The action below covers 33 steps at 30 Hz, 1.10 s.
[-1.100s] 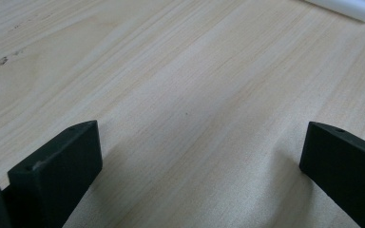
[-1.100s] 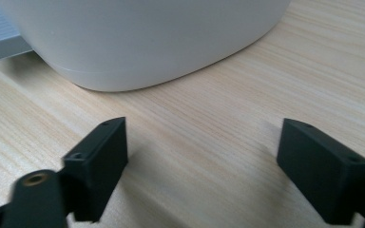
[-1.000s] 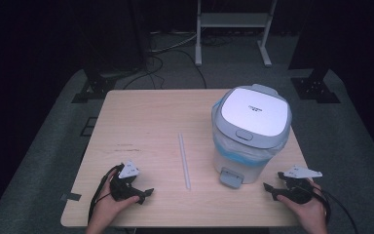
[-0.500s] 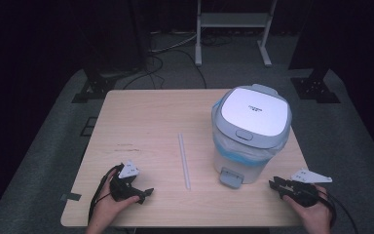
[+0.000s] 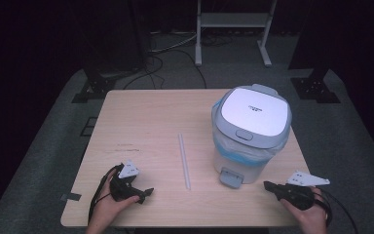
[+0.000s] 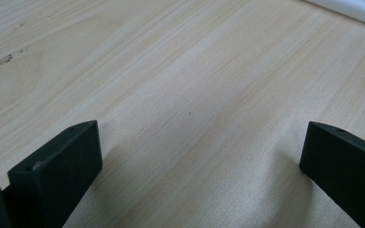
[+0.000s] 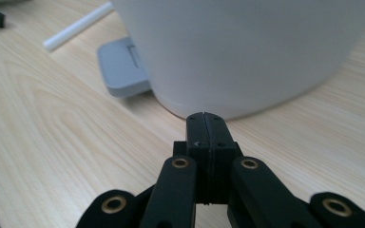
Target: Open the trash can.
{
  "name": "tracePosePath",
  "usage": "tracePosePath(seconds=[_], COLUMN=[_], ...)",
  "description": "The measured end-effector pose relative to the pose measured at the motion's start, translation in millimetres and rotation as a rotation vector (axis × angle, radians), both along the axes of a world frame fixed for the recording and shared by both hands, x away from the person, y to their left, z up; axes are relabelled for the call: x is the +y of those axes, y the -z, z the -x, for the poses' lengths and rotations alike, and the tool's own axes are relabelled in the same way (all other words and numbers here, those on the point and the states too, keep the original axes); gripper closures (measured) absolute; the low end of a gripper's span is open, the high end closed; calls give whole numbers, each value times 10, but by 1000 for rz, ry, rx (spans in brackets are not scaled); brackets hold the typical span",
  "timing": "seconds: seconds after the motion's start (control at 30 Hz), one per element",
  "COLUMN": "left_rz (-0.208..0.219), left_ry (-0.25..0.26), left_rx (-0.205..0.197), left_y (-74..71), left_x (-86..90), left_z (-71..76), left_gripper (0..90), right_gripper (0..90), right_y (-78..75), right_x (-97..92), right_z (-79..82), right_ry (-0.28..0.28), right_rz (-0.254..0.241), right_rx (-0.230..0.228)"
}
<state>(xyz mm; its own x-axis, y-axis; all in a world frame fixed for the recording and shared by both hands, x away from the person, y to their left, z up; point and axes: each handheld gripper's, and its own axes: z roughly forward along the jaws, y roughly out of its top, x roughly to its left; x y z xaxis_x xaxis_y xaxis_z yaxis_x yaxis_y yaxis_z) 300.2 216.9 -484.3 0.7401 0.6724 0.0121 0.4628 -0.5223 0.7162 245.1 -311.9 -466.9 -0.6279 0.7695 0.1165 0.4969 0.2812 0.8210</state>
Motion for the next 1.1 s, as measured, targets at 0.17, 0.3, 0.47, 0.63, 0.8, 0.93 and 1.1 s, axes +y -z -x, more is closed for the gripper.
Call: tracePosePath(seconds=[0.17,0.3,0.47,0.63,0.8,0.93,1.1], left_rz=[0,-1,0,0,0,-1,-1], left_ry=[-3,-4,-6,-7,-7,-7,-7], left_rx=[0,0,0,0,0,0,0], left_y=[0,0,0,0,0,0,0], left_x=[0,0,0,0,0,0,0], left_z=[2,4,5,6,6,6,6], left_gripper=[0,0,0,0,0,0,0], right_gripper=[897,897,897,896,896,896,898], right_y=[-21,-37,-45,-39,-27,-12,1], right_x=[161,245,340,459,573,662,726], right_z=[-30,-54,-80,-94,-125,-152,-190], right_ry=[-35,-52,-74,-99,-126,-140,-156], right_rz=[-15,-34,-50,-50,-34,-22,-26], right_rx=[-15,-32,-42,-62,-77,-83,-95])
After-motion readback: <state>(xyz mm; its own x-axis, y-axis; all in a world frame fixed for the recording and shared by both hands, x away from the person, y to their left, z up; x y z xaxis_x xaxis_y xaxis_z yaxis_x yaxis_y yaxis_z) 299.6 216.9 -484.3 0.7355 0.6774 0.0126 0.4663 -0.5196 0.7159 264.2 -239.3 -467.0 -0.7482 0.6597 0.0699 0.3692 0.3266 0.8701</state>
